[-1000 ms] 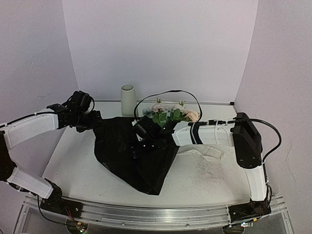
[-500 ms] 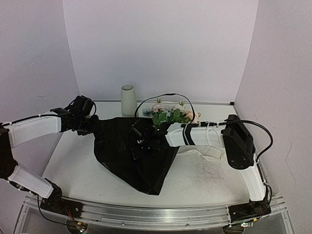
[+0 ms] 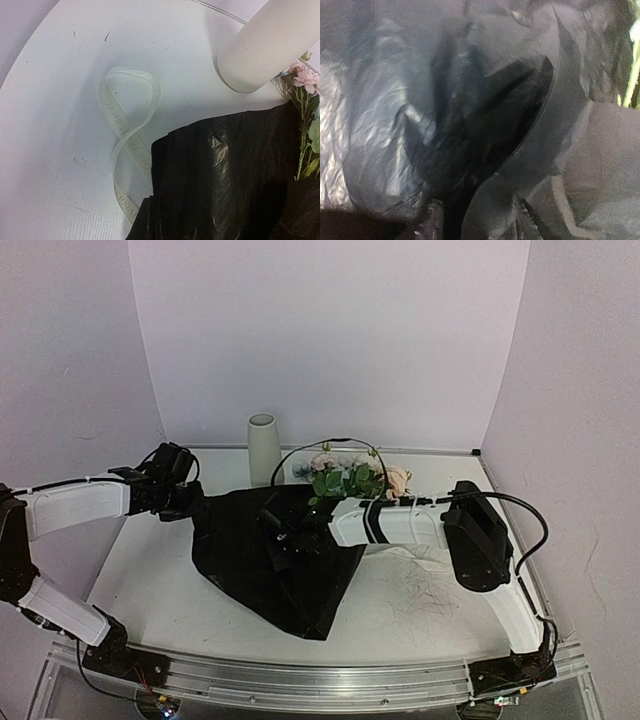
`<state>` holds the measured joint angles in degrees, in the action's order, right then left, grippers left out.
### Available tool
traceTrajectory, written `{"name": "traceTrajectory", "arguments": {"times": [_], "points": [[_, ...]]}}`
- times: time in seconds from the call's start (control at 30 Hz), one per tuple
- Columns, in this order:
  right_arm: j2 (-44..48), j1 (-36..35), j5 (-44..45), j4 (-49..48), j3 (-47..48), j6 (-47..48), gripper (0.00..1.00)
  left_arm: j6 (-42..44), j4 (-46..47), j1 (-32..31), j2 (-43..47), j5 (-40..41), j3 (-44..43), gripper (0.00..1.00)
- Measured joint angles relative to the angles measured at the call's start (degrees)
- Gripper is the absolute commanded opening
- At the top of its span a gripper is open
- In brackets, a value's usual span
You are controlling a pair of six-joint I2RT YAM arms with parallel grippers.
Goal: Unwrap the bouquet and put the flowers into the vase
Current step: Unfold the wrapping paper at the center of the board.
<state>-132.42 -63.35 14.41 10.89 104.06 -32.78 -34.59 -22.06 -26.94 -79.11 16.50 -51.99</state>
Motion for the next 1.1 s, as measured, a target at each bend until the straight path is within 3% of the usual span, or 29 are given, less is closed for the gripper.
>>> {"name": "traceTrajectory", "arguments": {"times": [0.1,0.17,0.4,0.63,1.1], "points": [[0.0,-0.25,0.34,0.16,0.37,0.13,0.07,0.02,0.09,0.0,-0.03,0.41,0.46,0.0],[0.0,-0.33,0.7,0.25,0.47,0.16,0.0,0.02,0.15,0.0,-0.04,0.79,0.71,0.0],[2.08,-0.39,3.76,0.42,-1.32,0.01,0.0,0.0,0.15,0.0,-0.07,1.9,1.25,0.0],[12.67,-0.39,7.87,0.86,-6.58,-0.03,0.0,0.0,0.68,0.0,-1.05,2.78,1.53,0.0],[35.38,-0.39,13.39,1.53,-28.8,-5.22,0.0,-0.04,1.27,0.0,-1.22,4.86,1.9,0.06]]}}
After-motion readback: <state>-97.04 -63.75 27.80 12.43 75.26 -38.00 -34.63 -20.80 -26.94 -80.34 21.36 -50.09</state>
